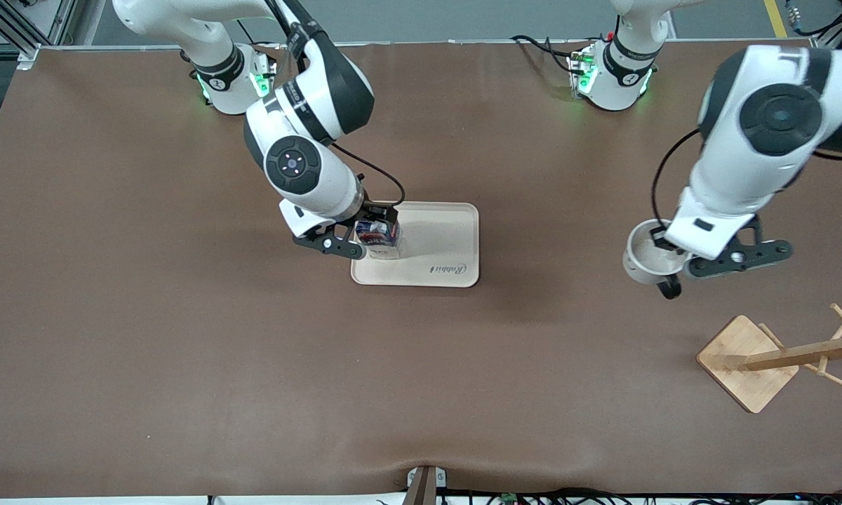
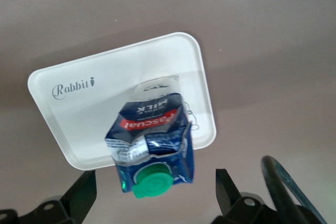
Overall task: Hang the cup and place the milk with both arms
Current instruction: 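Carry the mug toward the wooden stand while the right gripper grasps milk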
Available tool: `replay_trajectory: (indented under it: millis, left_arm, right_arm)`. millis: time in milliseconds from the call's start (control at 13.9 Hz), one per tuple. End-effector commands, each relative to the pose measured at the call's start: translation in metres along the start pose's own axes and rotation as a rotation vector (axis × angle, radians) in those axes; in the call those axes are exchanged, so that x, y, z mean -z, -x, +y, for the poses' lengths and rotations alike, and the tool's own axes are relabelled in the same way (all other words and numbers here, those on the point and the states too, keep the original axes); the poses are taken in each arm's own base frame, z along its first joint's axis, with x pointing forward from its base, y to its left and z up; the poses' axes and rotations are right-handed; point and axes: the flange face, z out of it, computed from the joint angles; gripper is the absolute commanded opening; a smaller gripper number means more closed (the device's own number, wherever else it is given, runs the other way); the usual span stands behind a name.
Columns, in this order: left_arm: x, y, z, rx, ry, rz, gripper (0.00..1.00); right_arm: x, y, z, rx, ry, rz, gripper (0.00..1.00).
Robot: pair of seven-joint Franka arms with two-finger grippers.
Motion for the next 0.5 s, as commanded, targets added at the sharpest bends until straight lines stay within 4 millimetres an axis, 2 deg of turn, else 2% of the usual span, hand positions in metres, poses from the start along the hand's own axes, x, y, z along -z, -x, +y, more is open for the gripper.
replay_trajectory:
  millis: [0,144,287,431]
  left_arm:
    - [0.019,0.003,-0.04,-0.142,0.039,0.002,0.0]
    - [0.018,-0.003,-0.069,-0.231,0.057,0.003,0.0]
    - [0.026,-0.008,-0.096,-0.277,0.08,0.023,0.0]
    - [0.033,-0.015,-0.132,-0.352,0.112,0.052,0.0]
  right_arm:
    - [-0.012,0.01,-0.005,-0.025,-0.02,0.036,1.0]
    - [-0.024,0.017,-0.011,-0.047,-0.015,0.064,1.0]
    - [-0.033,0.015,-0.005,-0.011,0.059,0.126,1.0]
    - [-0.039,0.016,-0.004,-0.008,0.069,0.128,1.0]
